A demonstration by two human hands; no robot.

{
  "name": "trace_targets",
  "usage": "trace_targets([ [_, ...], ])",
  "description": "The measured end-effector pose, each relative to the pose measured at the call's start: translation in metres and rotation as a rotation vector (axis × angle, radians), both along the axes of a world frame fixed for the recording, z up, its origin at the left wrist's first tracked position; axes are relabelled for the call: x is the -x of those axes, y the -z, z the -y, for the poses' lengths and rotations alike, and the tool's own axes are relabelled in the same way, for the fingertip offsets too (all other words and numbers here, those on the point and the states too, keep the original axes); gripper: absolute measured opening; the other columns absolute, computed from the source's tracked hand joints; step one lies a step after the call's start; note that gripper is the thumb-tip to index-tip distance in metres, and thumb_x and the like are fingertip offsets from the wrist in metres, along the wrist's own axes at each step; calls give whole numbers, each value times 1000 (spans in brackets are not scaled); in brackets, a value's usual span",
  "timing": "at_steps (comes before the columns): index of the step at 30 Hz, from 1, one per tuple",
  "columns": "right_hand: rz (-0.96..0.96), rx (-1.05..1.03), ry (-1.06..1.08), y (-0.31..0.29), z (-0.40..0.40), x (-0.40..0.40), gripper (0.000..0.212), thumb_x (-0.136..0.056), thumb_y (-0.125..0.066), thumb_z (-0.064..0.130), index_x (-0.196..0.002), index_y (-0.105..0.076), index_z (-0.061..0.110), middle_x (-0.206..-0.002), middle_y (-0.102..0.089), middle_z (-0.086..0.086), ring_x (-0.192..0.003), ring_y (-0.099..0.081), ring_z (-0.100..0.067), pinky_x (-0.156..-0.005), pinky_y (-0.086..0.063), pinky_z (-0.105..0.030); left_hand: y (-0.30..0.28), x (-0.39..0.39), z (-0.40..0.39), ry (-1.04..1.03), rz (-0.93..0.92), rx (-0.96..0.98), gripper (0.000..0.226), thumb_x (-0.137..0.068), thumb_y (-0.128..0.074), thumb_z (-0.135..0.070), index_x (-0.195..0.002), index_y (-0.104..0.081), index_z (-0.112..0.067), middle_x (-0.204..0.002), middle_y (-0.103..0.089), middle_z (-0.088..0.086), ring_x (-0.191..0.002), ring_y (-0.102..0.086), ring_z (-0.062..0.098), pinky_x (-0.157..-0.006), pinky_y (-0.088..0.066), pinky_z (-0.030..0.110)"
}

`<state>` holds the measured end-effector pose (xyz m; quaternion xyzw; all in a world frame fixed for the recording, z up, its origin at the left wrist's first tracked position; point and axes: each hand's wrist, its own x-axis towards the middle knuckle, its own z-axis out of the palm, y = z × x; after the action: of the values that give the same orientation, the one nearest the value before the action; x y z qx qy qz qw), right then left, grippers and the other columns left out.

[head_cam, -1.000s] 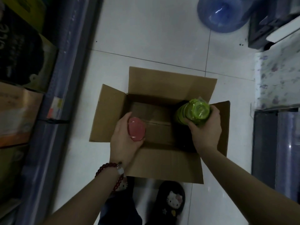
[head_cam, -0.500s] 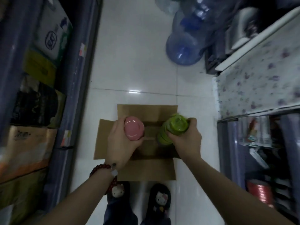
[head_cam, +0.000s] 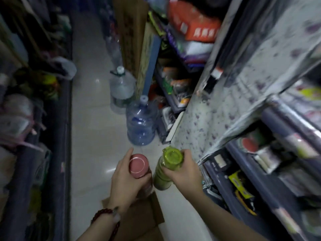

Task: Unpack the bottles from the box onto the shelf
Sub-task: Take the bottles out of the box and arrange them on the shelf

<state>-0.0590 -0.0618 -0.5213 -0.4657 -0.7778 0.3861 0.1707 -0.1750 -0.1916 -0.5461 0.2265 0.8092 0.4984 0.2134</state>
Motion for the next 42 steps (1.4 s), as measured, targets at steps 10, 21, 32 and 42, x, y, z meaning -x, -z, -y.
trace_targets([
  [10,-185,-155,87,-226,-42,-59,61,-56,-86,43,-104,-53,27,-92,-65,9,-87,-62,-7,-71,-43,-18,-222,-17,-85,249,34,-235,96,-50,-90,-31,-133,-43,-29,-105,-57,-13,-104,-57,14,-89,-46,29],
  [21,-462,-322,240,-388,-89,-148,61,-55,-86,47,-105,-54,38,-95,-64,18,-94,-63,-2,-84,-51,-19,-401,-86,-158,465,-5,-447,67,-46,-92,-28,-107,-64,-27,-97,-71,-5,-92,-67,11,-77,-52,27],
  [32,-668,-512,286,-533,-119,-228,47,-54,-87,44,-93,-72,23,-86,-76,8,-84,-71,-5,-85,-57,-37,-548,-153,-214,674,-36,-685,61,-55,-90,-22,-110,-66,-18,-99,-74,3,-86,-70,13,-75,-54,26],
  [42,-807,-717,295,-639,-133,-233,50,-51,-87,45,-91,-72,19,-87,-77,5,-86,-73,-12,-86,-57,-41,-659,-155,-237,742,-201,-942,74,-42,-90,-35,-110,-65,-19,-101,-71,-2,-88,-69,8,-78,-55,26],
])
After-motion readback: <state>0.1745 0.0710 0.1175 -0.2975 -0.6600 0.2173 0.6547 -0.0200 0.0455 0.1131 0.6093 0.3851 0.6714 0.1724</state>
